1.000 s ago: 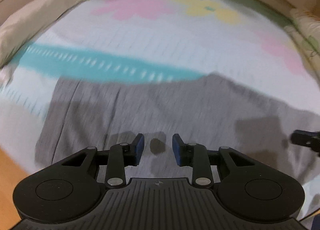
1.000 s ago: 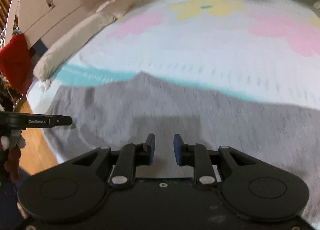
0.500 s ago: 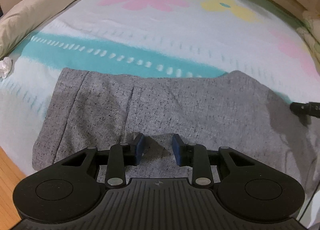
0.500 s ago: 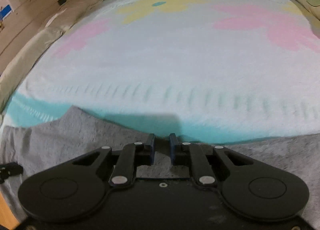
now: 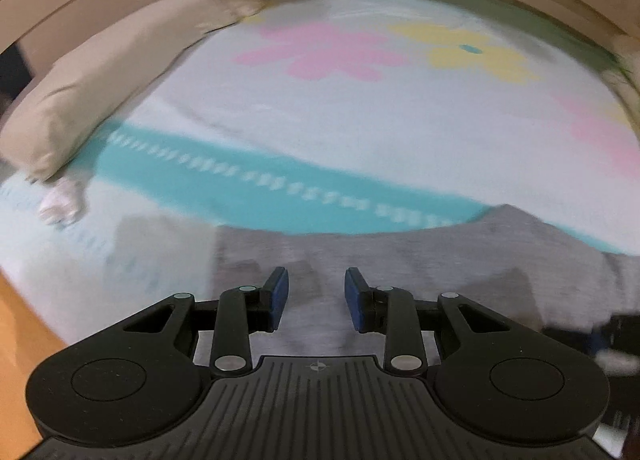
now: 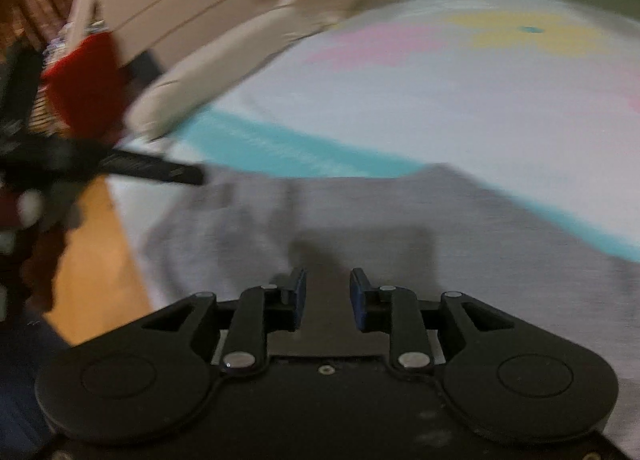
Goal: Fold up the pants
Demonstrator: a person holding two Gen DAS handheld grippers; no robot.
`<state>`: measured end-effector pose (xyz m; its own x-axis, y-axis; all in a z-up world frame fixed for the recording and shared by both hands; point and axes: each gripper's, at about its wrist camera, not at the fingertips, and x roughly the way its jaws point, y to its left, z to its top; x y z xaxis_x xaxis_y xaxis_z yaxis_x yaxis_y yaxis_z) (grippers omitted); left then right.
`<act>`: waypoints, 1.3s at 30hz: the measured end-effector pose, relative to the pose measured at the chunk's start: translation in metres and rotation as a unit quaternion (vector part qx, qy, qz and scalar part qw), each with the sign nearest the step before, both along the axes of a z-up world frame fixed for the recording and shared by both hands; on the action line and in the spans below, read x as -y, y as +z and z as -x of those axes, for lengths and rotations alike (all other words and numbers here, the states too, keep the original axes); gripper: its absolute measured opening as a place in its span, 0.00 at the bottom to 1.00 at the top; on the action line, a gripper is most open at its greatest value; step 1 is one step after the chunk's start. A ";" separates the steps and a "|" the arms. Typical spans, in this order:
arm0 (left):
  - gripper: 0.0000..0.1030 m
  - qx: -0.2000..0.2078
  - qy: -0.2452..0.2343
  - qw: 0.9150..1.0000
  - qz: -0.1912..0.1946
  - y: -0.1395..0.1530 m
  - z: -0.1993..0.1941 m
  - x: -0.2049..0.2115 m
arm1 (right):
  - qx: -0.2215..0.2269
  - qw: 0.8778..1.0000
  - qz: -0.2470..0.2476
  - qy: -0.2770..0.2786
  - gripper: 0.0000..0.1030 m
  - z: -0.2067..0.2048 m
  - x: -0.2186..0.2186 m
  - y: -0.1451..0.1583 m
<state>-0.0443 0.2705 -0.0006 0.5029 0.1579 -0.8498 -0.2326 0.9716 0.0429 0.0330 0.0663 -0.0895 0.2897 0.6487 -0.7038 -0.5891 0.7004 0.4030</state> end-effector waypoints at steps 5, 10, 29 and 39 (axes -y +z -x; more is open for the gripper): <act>0.29 0.013 0.049 0.999 0.011 0.003 0.009 -0.040 | 0.008 0.998 -0.019 0.061 0.38 0.029 -0.055 -0.001; 0.29 0.036 0.081 0.995 0.036 0.011 0.017 -0.063 | 0.043 0.992 -0.010 0.115 0.54 0.062 -0.106 -0.005; 0.29 0.043 0.064 0.996 0.046 0.009 0.018 -0.060 | 0.084 0.984 -0.001 0.159 0.07 0.083 -0.144 -0.008; 0.29 0.008 0.022 0.999 0.036 -0.007 0.007 -0.029 | 0.034 0.994 -0.054 0.093 0.41 0.066 -0.087 -0.009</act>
<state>-0.0517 0.2999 -0.0077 0.5113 0.1187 -0.8512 -0.2751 0.9609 -0.0312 -0.0328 0.1533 -0.0989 0.2021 0.7659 -0.6103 -0.7329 0.5317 0.4245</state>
